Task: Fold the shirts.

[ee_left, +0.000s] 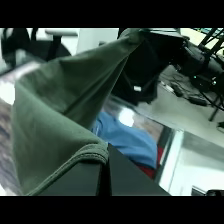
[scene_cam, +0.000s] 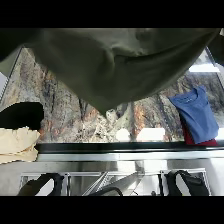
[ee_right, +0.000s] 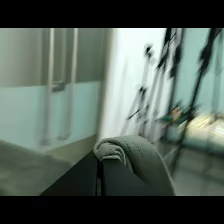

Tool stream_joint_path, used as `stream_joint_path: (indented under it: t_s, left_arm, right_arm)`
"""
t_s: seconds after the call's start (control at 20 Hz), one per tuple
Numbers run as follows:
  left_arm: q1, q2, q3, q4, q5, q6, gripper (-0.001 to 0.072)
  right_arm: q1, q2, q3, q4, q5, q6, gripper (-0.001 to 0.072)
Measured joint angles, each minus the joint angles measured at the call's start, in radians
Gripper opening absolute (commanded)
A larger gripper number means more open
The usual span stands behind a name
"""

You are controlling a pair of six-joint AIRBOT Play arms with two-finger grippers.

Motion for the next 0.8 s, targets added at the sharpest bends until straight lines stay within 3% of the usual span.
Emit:
stream_joint_path:
  t_s: [0.2,0.4,0.6,0.8]
  left_arm:
    - [0.153,0.298,-0.094,-0.018,0.019,0.003,0.0013]
    - [0.252,0.436,-0.218,0.112,0.034,-0.034,0.0014]
    - [0.267,0.346,-0.429,0.207,0.053,-0.008,0.0014]
    - [0.177,0.051,-0.56,0.236,0.108,0.084,0.0014]
  right_arm:
    - [0.0,0.178,0.011,-0.127,-0.087,0.067,0.0016]
    - [-0.024,0.155,0.02,-0.191,-0.071,0.156,0.0016]
    - [-0.098,-0.058,0.008,-0.221,0.115,0.255,0.0016]
    - [-0.085,-0.355,-0.061,-0.228,0.185,0.298,0.0016]
